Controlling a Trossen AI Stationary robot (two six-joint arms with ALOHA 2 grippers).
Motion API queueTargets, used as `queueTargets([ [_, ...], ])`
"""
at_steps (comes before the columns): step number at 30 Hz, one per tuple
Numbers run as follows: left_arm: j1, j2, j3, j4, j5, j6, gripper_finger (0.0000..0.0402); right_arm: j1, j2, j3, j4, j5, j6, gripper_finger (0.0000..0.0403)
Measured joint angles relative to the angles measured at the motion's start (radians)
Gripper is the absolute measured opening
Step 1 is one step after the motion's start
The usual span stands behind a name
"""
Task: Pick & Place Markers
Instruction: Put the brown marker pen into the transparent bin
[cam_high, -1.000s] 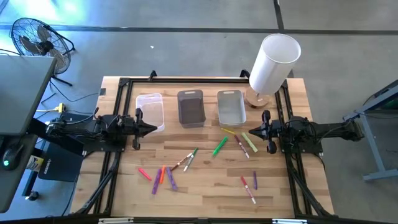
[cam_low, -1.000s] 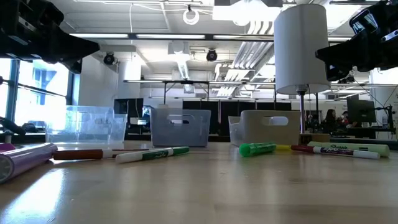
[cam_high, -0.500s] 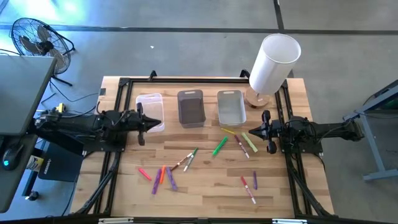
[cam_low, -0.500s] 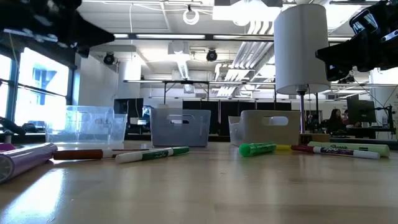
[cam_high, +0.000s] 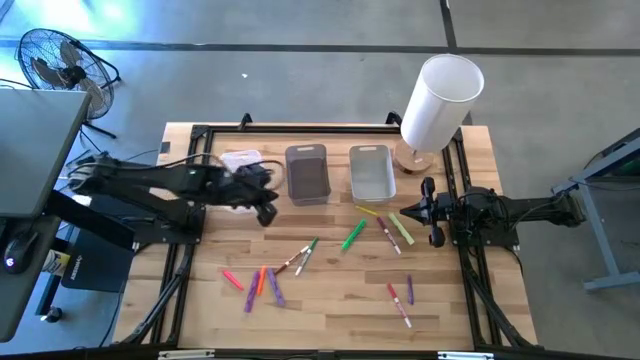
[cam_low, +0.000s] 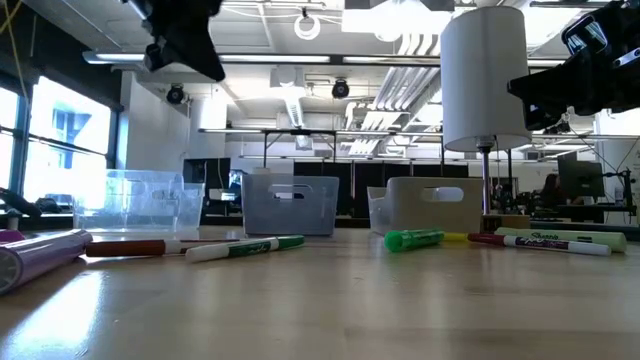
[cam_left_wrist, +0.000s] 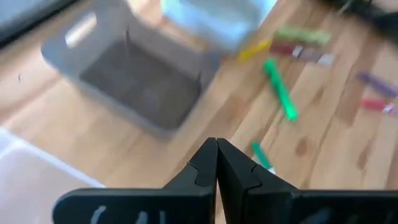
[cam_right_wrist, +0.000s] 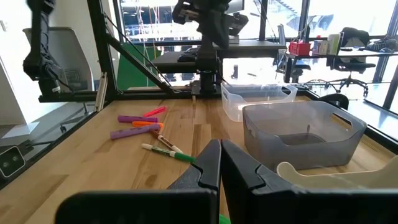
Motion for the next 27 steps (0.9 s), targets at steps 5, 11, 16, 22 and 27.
queueTargets([
  [5,0.0,0.205,0.202,-0.186,0.08,-0.065,0.0,0.0,0.001,0.0,0.0,0.0,0.0,0.0],
  [11,-0.067,0.384,0.341,-0.36,0.153,-0.187,0.0,0.0,0.002,0.0,-0.002,0.0,0.0,0.0],
  [16,-0.165,0.483,0.345,-0.343,0.142,-0.311,0.0001,0.0,0.005,0.0,-0.004,0.0,0.0,0.0],
  [22,-0.204,0.595,0.347,-0.316,0.145,-0.36,0.0012,0.0,0.013,0.0,0.0,0.0,0.0,0.0],
  [27,-0.209,0.67,0.347,-0.311,0.176,-0.305,0.0051,0.0,0.014,0.0,0.0,0.0,0.0,0.0],
])
